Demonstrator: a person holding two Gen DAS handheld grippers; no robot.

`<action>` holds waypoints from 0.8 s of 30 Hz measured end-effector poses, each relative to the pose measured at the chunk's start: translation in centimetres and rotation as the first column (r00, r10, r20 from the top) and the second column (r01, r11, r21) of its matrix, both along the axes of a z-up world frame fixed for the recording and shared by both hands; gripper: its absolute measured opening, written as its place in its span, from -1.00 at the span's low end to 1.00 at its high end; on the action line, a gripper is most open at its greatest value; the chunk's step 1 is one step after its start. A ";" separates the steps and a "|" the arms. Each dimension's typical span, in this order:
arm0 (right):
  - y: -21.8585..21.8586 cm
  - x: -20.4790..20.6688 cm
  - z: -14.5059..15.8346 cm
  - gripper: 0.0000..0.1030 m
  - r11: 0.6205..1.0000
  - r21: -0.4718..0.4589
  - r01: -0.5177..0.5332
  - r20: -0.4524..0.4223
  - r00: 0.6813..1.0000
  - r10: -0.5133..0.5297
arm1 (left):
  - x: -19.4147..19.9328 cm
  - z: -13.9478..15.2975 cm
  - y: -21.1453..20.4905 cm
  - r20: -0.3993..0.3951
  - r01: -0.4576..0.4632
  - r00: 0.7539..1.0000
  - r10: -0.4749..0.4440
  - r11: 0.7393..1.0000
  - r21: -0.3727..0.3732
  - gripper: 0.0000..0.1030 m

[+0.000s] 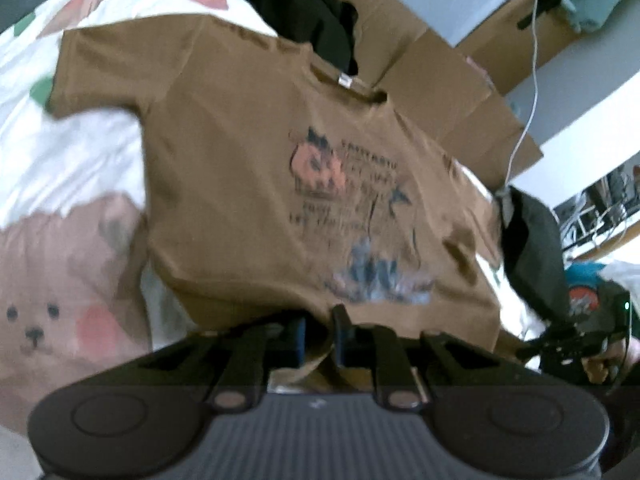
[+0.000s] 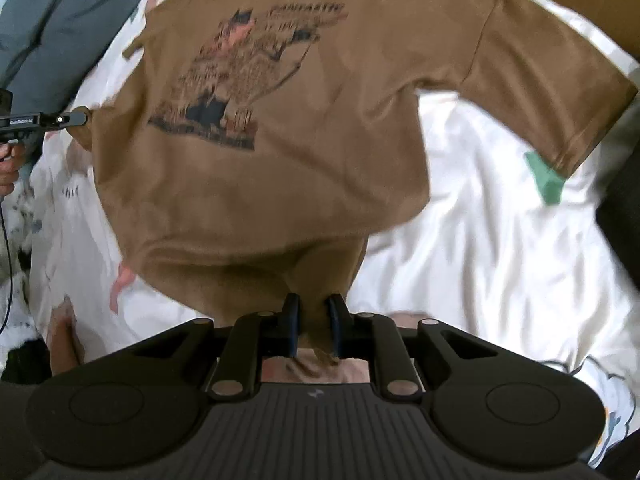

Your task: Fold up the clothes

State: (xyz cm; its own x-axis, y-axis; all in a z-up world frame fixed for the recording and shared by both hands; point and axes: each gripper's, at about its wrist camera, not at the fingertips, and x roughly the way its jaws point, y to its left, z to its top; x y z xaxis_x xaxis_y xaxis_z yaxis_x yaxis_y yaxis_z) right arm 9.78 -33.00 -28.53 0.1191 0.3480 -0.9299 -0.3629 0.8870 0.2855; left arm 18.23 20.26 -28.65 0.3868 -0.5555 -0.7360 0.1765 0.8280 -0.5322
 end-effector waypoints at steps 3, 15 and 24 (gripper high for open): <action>-0.7 0.7 0.1 -0.68 0.999 -0.011 0.035 0.019 0.999 -0.035 | 2.5 -0.2 -1.0 0.006 0.015 1.000 -0.015 1.000 -0.006 -0.78; -1.3 1.4 -2.4 -0.73 0.994 -0.038 0.105 0.018 0.994 -0.104 | 10.2 -2.8 -7.5 -0.030 0.099 0.995 -0.100 0.994 -0.048 -0.87; -3.5 3.3 -3.1 -0.79 0.977 -0.073 0.201 0.054 0.979 -0.197 | 12.7 -2.8 -10.9 -0.014 0.145 0.989 -0.144 0.989 0.005 -0.46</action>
State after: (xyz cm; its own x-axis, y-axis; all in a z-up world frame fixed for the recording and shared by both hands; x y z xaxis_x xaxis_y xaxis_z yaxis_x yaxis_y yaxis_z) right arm 13.12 -36.49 -31.62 0.2224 0.2398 -0.9450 -0.1879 0.9616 0.1998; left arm 30.94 9.37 -31.41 0.2927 -0.6005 -0.7442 0.2873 0.7975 -0.5305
